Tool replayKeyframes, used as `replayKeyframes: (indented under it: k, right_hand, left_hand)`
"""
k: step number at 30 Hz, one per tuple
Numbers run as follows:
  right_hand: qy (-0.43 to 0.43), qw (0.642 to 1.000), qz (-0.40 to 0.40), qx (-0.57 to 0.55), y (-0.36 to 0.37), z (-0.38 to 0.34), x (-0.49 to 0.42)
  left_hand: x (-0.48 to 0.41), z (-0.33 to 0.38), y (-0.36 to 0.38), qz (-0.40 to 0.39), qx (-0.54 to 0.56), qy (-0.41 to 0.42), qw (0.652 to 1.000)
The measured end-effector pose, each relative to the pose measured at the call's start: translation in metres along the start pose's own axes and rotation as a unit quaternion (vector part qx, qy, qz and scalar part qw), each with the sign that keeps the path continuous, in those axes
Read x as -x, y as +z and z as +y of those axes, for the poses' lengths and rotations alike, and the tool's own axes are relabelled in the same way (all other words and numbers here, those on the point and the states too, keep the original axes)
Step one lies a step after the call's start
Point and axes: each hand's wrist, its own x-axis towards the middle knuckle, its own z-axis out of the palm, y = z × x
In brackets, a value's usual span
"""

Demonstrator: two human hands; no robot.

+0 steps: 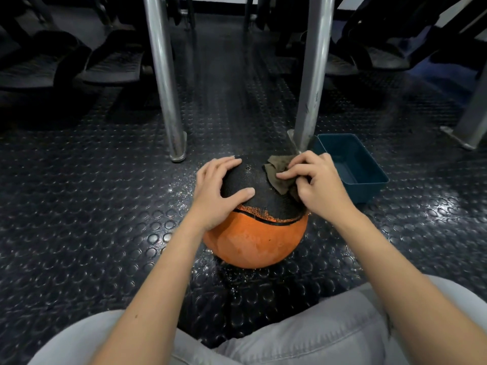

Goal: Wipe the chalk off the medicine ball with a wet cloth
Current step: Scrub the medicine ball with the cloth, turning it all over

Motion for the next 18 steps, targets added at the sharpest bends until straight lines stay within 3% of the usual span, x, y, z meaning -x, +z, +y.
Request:
replayKeyframes:
  k: [4, 10, 15, 18]
  right_hand:
    - [0.035, 0.998, -0.052, -0.004, -0.008, -0.004, 0.0]
    - [-0.037, 0.995, -0.071, 0.058, -0.011, -0.011, 0.0]
    - [-0.113, 0.982, -0.148, 0.038, -0.018, -0.017, 0.005]
    - [-0.099, 0.987, -0.114, 0.048, -0.017, -0.016, 0.003]
  left_hand:
    - [0.009, 0.027, 0.02, 0.0, -0.133, 0.047, 0.99]
    - [0.01, 0.022, 0.017, -0.044, -0.162, 0.021, 0.986]
    - [0.012, 0.022, 0.006, -0.08, -0.148, 0.013, 0.986]
    - [0.013, 0.026, 0.004, -0.107, -0.133, 0.029, 0.985]
